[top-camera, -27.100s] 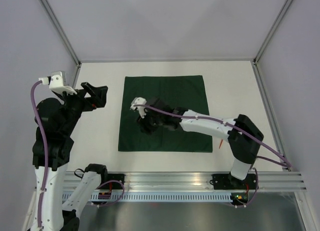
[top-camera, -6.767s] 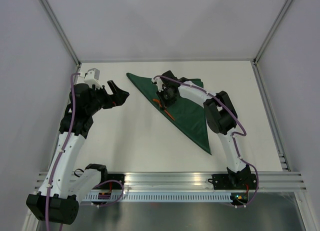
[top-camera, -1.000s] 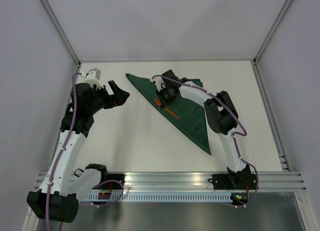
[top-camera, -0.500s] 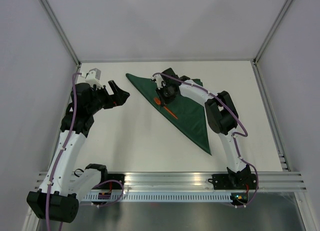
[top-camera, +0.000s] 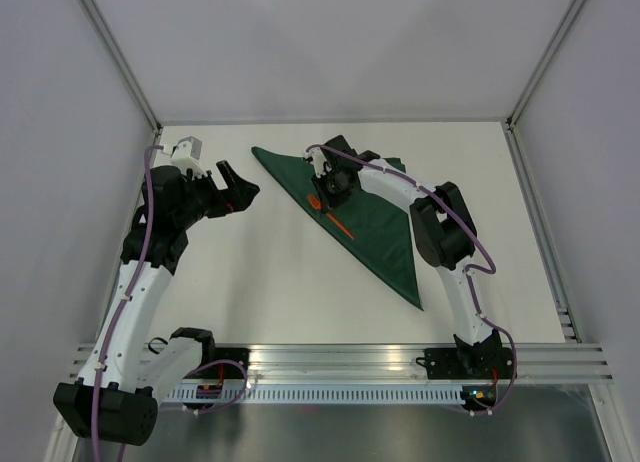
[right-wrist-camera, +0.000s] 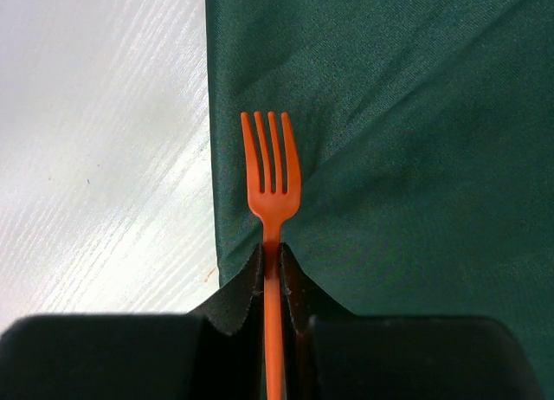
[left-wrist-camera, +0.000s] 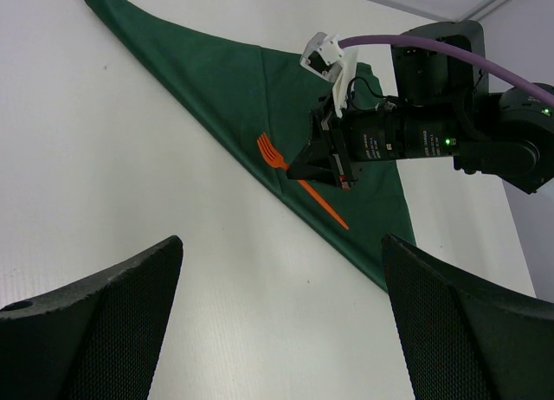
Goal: Fold the napkin, place the utensils inside, and roll it up
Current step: Place the utensil onto the napkin, then fold the napkin
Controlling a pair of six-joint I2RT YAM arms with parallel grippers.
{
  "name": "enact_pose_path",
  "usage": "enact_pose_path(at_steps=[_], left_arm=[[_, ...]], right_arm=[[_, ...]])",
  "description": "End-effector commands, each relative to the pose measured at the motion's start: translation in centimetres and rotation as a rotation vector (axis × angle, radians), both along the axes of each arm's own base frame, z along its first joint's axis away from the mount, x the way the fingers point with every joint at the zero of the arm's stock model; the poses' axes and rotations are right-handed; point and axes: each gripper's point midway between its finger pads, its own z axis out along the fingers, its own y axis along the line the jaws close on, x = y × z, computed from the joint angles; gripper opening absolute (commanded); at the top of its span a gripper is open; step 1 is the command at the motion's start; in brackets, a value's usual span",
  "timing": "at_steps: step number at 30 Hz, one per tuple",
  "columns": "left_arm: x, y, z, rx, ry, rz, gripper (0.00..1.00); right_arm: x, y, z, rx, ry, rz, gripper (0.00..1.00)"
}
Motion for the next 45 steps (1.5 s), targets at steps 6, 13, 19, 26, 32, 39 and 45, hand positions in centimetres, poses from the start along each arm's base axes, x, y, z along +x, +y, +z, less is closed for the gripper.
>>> enact_pose_path(at_steps=[6, 13, 19, 26, 32, 39, 45], left_arm=[[0.1, -0.4, 0.5, -0.032, -0.021, -0.015, 0.99], [0.2, -0.4, 0.5, -0.032, -0.023, -0.014, 0.99], [0.2, -0.4, 0.4, -0.031, -0.020, -0.014, 0.99], [0.1, -0.5, 0.5, -0.032, -0.027, -0.024, 0.99], [0.2, -2.9, 1.5, -0.055, -0.137, -0.110, 1.00], [-2.1, -12.7, 1.2, 0.065, -0.333, -0.317, 1.00], [-6.3, -20.5, -3.9, 0.311, -0.512, -0.464, 1.00]], right_arm=[[0.1, 0.5, 1.3, 0.013, -0.003, -0.032, 0.11], [-0.1, 0.6, 1.0, 0.015, 0.008, -0.025, 0.17], [-0.2, 0.8, 1.1, 0.020, 0.011, -0.021, 0.28], [0.3, 0.7, 2.5, 0.026, -0.023, -0.027, 0.29], [2.6, -0.9, 10.2, 0.119, -0.174, -0.091, 0.32], [5.8, -13.2, 20.0, 0.286, -0.250, -0.322, 0.36], [3.9, -23.3, 23.3, 0.391, -0.280, -0.514, 0.35]])
